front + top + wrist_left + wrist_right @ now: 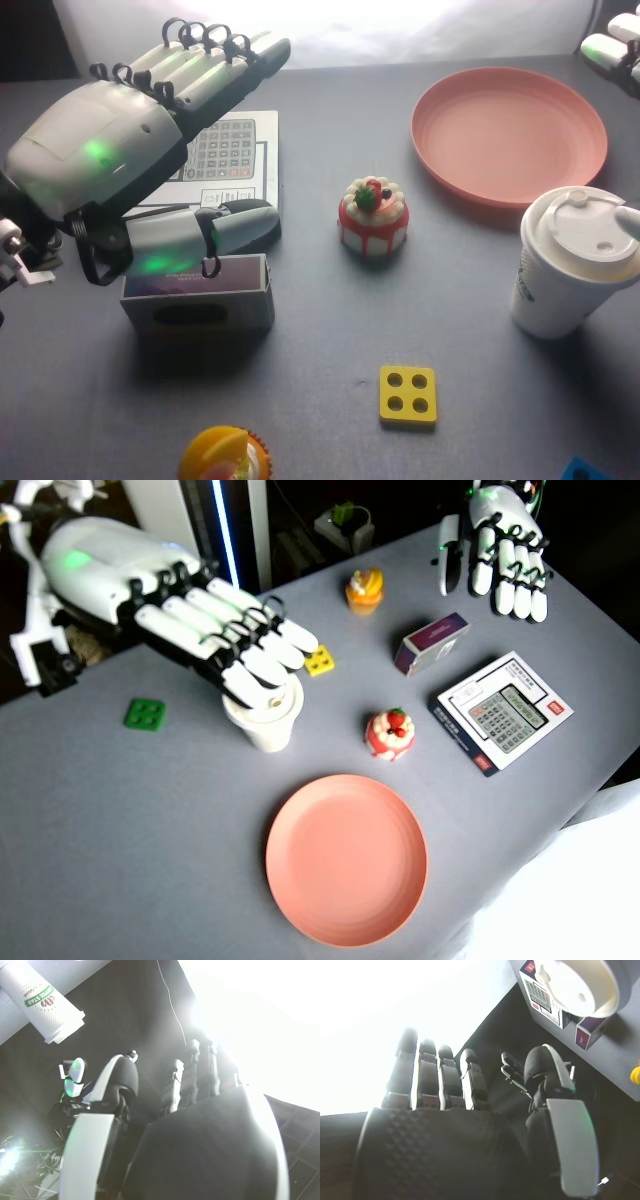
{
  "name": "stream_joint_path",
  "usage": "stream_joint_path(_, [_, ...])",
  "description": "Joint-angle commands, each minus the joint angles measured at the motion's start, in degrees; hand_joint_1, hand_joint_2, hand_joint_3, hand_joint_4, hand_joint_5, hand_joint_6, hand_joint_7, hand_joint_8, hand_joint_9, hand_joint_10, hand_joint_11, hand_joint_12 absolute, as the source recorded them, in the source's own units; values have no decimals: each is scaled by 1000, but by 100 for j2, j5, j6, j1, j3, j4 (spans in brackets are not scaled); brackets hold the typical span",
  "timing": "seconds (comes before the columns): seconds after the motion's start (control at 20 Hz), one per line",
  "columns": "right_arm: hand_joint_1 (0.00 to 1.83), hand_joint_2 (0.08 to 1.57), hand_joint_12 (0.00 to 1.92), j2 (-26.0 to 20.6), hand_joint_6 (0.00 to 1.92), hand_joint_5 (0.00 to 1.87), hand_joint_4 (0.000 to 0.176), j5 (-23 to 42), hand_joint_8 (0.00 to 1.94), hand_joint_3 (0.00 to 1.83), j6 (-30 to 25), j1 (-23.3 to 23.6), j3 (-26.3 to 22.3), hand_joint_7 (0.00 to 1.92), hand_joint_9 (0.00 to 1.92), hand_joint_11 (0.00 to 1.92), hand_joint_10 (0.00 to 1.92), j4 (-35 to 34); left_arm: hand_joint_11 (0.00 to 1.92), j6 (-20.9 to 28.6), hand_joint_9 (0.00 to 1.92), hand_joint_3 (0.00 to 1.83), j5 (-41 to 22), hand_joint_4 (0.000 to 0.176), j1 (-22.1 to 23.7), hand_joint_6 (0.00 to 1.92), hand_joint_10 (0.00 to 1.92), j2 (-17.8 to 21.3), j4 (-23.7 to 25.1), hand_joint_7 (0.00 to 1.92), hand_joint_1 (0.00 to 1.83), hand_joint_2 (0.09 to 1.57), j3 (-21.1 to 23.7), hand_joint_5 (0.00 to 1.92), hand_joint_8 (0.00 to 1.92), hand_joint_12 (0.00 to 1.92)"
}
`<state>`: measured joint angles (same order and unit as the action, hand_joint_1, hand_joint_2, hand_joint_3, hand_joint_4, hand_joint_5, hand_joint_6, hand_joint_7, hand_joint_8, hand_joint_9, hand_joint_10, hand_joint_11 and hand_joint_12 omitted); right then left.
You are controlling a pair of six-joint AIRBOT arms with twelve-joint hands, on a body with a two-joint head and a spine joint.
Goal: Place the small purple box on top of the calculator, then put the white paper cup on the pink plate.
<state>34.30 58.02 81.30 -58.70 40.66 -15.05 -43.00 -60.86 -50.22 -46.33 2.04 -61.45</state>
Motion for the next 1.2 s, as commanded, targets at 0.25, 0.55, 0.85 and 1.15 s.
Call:
stream_joint_path(0.25, [164,1235,0,48,0,0,0,762,0,43,29,93,55,0,0,0,0,-56,0,-5,0,2,-634,0,72,0,0,-36,-49,0,420,1225,41,0,0,0])
stream_joint_path(0.55, [143,1259,0,49,0,0,0,762,0,35,29,91,58,0,0,0,0,-83,0,20,0,0,-402,0,-352,0,0,135,-172,9,522,1114,167,0,3,0])
stream_joint_path(0.85, [116,1279,0,50,0,0,0,762,0,31,29,91,56,0,0,0,0,-111,0,121,0,0,193,0,-741,7,0,37,-299,64,753,1004,99,63,5,0])
stream_joint_path(1.15, [113,1270,0,68,0,0,0,761,0,20,28,87,55,0,0,0,0,-130,22,121,52,0,817,0,-807,15,19,-389,-593,147,839,1016,-341,104,26,11])
